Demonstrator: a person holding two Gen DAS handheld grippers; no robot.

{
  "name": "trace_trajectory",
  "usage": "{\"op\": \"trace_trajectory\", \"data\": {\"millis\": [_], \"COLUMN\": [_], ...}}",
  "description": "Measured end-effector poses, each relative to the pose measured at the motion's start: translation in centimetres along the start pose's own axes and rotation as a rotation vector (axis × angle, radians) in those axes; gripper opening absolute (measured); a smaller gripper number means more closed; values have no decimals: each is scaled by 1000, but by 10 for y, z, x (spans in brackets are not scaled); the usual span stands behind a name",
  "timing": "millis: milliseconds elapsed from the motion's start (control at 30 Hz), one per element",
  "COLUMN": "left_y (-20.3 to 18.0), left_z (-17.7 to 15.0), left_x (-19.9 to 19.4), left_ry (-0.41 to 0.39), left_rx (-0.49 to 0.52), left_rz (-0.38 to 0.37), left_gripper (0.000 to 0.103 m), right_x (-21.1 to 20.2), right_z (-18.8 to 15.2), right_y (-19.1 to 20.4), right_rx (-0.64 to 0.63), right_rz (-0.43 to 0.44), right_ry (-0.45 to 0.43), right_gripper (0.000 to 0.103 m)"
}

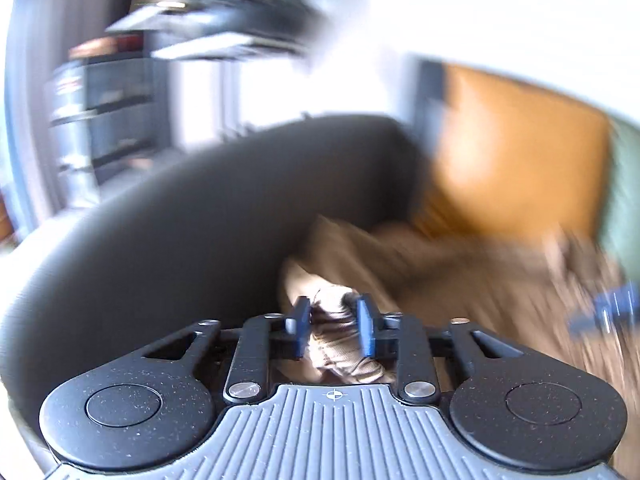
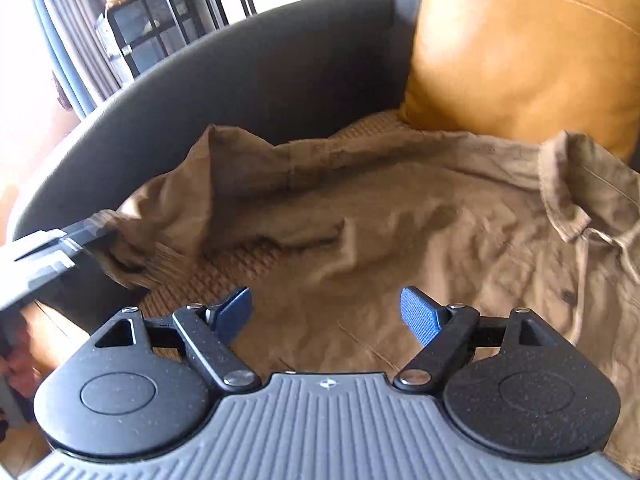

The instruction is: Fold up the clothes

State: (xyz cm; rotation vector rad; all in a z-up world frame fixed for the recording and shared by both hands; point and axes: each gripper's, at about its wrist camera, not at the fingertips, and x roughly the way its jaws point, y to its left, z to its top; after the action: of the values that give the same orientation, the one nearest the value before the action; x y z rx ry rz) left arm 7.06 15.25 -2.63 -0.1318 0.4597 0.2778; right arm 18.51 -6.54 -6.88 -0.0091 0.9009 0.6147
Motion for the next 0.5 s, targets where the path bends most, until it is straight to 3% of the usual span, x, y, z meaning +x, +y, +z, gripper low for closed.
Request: {"op": "trace_trajectory", "data": {"millis": [100, 267, 500], "left_y": [25, 39, 53], "left_z": [9, 9, 5], "left_x": [3, 11, 12], "left_ry": [-9, 3, 0], "left_rx": [-34, -42, -68], "left_rz": [61, 75, 47], "left_gripper": [17, 17, 18], "right_x": [14, 41, 66], "right_z": [10, 27, 53], "right_y": [11, 34, 71], "right_rx": [19, 40, 191], "right_rz": [43, 118, 373], "right_ry": [-19, -30, 13], "right_gripper": [84, 84, 86]}}
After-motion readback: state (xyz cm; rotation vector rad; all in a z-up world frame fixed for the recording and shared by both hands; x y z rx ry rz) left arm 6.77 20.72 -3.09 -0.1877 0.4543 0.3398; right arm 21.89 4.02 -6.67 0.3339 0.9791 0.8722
